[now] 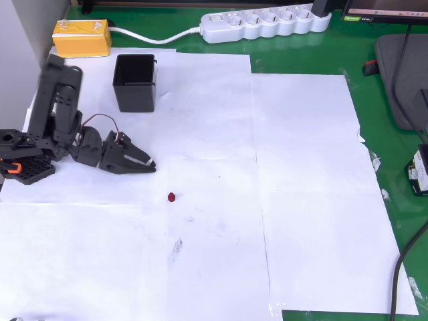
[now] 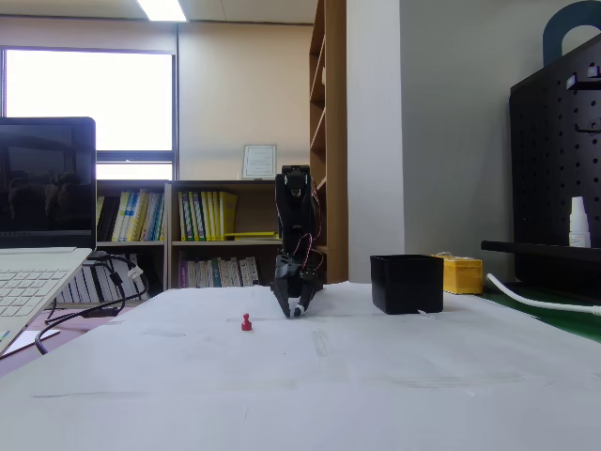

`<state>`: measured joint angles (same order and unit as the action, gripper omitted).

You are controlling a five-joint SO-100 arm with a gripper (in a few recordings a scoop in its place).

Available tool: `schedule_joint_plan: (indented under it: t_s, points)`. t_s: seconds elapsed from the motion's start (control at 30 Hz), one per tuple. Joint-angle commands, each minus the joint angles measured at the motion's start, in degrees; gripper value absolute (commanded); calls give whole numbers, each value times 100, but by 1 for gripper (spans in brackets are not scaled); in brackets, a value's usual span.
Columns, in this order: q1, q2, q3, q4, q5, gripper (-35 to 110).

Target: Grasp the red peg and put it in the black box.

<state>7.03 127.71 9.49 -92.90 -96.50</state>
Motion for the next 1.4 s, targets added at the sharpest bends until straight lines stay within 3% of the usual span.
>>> schedule_joint_plan:
  t_s: [0.0, 0.33, 0.9, 1.37]
  points:
    - [44, 580, 79, -747, 123, 3]
    - [114, 1450, 580, -1652, 817, 0]
    - [-158, 1819, 1846, -1705, 800, 0]
    - [220, 1644, 1274, -1696, 677, 1]
